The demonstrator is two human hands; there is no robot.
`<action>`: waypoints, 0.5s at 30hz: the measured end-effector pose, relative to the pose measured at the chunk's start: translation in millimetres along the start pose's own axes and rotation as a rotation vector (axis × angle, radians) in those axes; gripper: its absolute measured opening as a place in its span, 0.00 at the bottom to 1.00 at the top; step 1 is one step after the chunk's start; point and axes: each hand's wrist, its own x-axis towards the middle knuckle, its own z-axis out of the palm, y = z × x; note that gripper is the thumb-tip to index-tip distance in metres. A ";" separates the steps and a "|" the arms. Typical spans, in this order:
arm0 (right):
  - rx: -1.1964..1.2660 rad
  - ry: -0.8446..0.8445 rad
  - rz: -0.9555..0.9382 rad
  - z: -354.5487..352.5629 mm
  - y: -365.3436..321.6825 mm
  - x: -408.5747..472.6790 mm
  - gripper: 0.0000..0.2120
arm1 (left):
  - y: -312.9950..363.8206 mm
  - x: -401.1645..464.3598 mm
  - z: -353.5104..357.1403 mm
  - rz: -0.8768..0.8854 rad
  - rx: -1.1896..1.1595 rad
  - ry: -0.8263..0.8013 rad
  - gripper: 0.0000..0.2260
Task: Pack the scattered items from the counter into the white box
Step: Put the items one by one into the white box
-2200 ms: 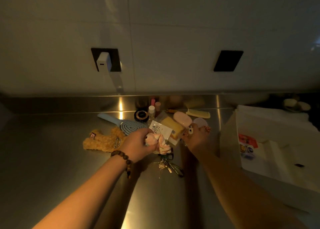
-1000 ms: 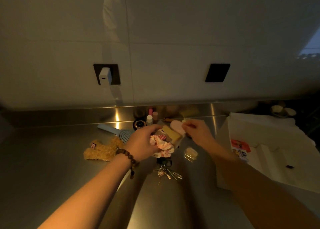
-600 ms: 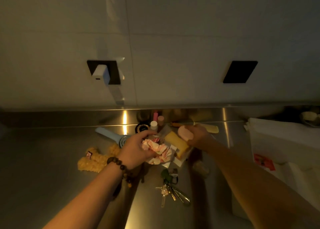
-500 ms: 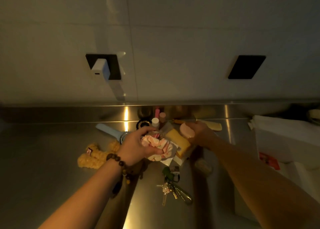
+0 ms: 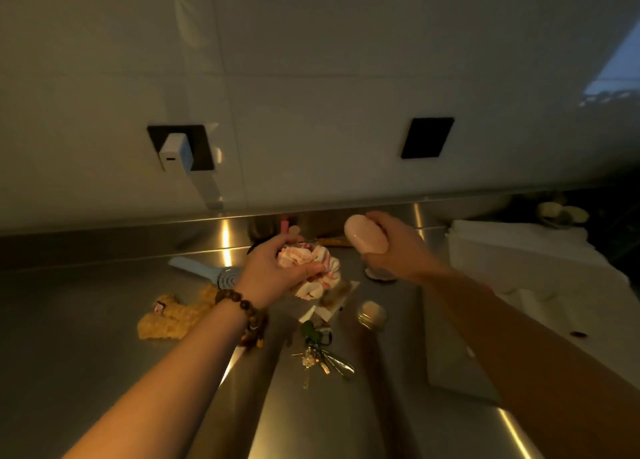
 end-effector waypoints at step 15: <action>-0.126 -0.106 0.126 -148.6 138.0 -153.0 0.33 | 103.9 -14.6 135.1 0.193 0.104 0.015 0.24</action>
